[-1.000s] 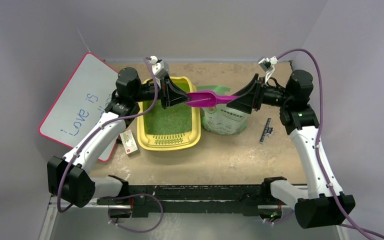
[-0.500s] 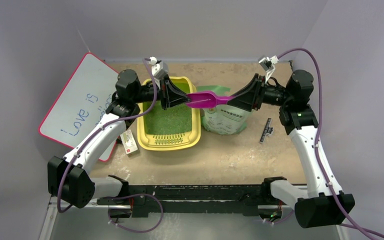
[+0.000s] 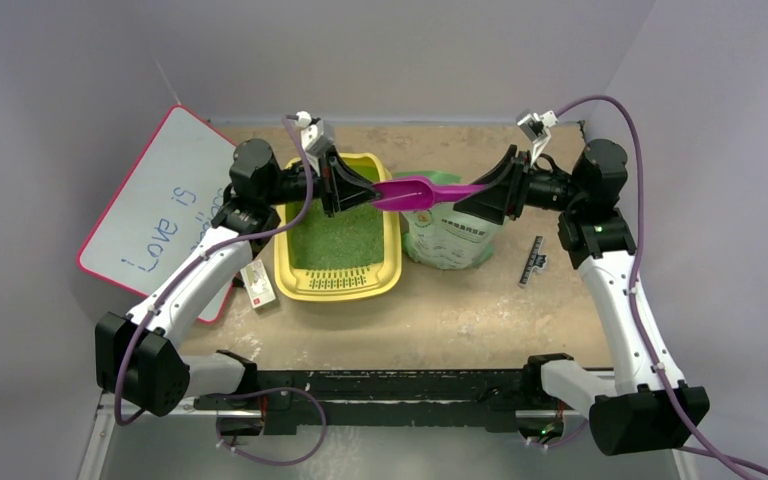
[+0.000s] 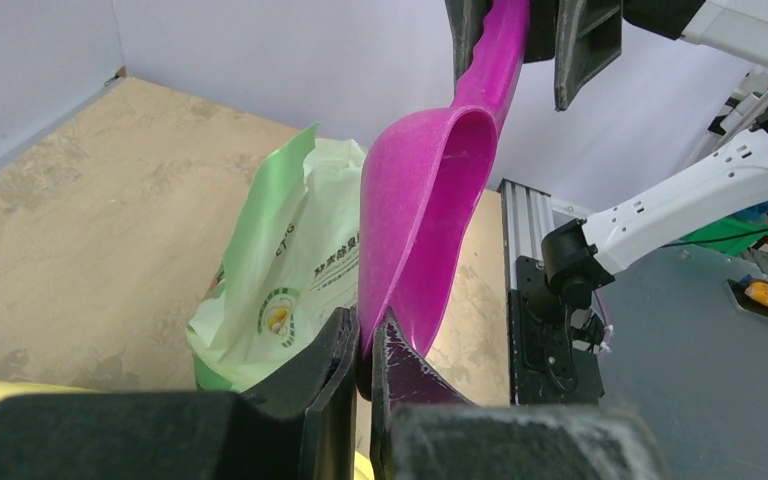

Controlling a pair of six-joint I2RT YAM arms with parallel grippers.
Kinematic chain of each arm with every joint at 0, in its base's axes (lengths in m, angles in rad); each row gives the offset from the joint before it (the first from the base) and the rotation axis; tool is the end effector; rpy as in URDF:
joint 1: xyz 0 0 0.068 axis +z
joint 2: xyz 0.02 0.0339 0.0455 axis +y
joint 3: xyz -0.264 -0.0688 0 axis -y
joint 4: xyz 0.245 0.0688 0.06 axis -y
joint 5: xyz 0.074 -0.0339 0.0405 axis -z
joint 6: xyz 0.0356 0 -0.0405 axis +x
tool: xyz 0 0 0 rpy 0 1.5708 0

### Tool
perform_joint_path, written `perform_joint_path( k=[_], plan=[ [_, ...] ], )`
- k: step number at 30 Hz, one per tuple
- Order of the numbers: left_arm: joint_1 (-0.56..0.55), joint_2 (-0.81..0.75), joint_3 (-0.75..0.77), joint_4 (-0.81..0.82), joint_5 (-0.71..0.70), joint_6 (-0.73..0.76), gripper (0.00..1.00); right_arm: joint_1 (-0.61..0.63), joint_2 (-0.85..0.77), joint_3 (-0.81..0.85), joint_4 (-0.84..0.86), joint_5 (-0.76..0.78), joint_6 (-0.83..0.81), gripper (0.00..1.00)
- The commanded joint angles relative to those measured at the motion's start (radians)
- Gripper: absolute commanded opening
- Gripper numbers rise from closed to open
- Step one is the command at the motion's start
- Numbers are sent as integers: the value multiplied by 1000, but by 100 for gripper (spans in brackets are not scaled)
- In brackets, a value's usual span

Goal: Fill the litter box with clean litter
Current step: Pick up the spatula from the center of the board.

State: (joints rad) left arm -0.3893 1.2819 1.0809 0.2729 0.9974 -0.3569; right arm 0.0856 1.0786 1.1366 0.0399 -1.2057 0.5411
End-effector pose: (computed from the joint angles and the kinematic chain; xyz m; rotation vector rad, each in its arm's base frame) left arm 0.2569 -0.1377 0.3831 0.8778 1.4456 -1.3120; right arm 0.2190 0.0522 0.4287 -0.6988 1.5579 1.3529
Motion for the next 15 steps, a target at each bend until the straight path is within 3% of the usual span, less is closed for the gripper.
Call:
perform_joint_path(
  k=[1, 5, 9, 15],
  plan=[
    [-2, -20, -6, 137, -11, -57, 0, -1, -15, 8, 15, -33, -13, 49],
    [-2, -14, -3, 135, 8, -62, 0, -1, -17, 13, 15, -31, -13, 46],
    [-3, -12, 2, 98, 30, -41, 0, -1, -23, 15, 11, 10, -10, 64],
    [-2, -13, 36, -57, 49, 65, 0, -1, -14, 23, 27, 26, -3, 67]
  ],
)
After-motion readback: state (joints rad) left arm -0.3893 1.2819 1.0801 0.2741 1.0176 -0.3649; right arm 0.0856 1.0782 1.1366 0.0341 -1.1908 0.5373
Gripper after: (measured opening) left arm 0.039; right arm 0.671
